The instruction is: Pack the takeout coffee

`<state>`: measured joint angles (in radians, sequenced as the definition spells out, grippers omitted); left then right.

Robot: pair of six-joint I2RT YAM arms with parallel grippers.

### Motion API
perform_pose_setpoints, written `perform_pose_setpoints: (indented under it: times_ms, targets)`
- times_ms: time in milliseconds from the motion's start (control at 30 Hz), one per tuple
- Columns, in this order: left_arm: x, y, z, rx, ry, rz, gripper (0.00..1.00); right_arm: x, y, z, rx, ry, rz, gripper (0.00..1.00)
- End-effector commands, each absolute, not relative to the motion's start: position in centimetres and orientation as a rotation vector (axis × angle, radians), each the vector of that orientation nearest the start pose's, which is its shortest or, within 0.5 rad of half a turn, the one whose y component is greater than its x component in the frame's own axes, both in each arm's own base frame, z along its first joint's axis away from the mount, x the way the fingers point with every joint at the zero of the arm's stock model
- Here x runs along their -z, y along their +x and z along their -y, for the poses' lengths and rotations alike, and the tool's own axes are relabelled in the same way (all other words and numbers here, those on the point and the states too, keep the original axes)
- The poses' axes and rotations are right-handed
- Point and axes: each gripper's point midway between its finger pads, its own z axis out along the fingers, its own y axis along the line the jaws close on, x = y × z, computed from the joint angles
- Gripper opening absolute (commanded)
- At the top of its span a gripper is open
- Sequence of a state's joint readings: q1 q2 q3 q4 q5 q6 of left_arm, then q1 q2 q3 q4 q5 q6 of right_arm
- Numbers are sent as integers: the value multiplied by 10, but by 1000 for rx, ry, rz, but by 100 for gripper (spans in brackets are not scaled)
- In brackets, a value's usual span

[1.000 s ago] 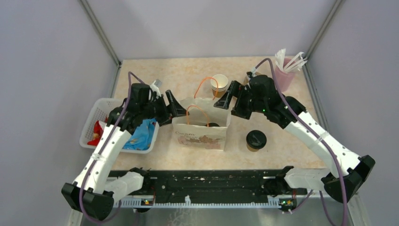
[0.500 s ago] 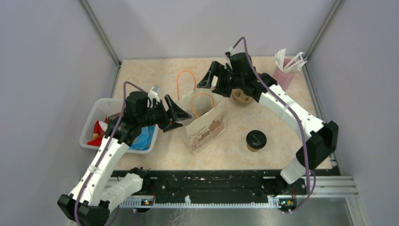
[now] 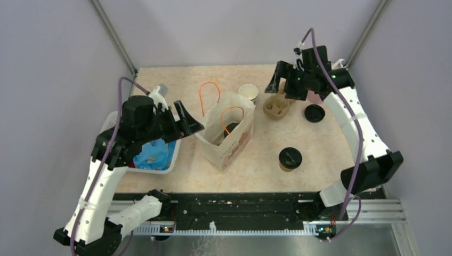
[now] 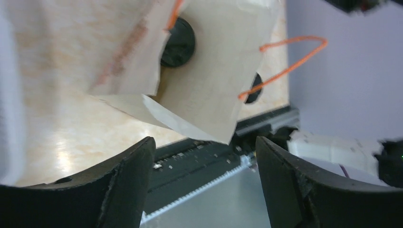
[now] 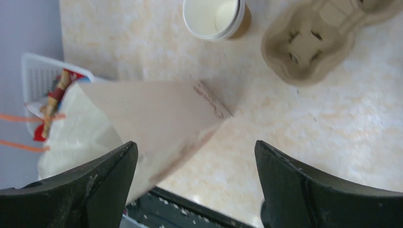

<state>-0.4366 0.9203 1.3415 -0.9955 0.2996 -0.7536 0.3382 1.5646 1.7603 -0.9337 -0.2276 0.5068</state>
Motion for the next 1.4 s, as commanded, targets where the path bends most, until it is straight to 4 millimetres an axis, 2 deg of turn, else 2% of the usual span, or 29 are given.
perform_pose_setpoints:
  times_ms: [0,100,133,200,267,333,400,467,567,700,900,1000,1133,1233,1300,1367]
  targets:
    - [-311,213,104,386,-271,-2383,81,-288,280,-162,-599,-13,-2501,89]
    - [-314,251,80,213,-345,-2340,80,-254,255,-165,-661,117,-2548,82]
    - [-314,266,80,206,-330,-2319,79,-242,249,-171,-692,138,-2564,80]
    - [-302,291,81,204,-319,-2319,77,-235,245,-191,-723,124,-2560,79]
    - [-286,314,94,296,-282,-2357,70,-225,248,-205,-664,98,-2573,79]
    - [-270,329,117,428,-220,-2405,59,-206,251,-210,-629,159,-2609,78]
    - [-252,338,137,530,-155,-2446,51,-182,257,-207,-587,247,-2605,71]
    - [-230,344,147,583,-137,-2499,48,-161,261,-208,-586,292,-2595,64]
    - [-208,339,160,667,-124,-2576,38,-137,263,-219,-633,312,-2627,62]
    - [-186,323,169,739,-138,-2661,34,-111,267,-238,-741,343,-2649,61]
    - [-169,285,183,756,-121,-2737,34,-91,279,-256,-801,349,-2667,60]
    - [-164,265,190,775,-142,-2761,34,-97,299,-264,-774,284,-2653,60]
    - [-165,235,214,846,-141,-2766,34,-110,329,-274,-742,168,-2631,61]
    - [-164,212,231,914,-184,-2764,34,-118,340,-282,-734,23,-2649,62]
    - [-160,200,229,923,-234,-2763,34,-117,344,-273,-646,-50,-2680,63]
    - [-160,192,219,890,-255,-2747,35,-120,346,-257,-596,-86,-2686,65]
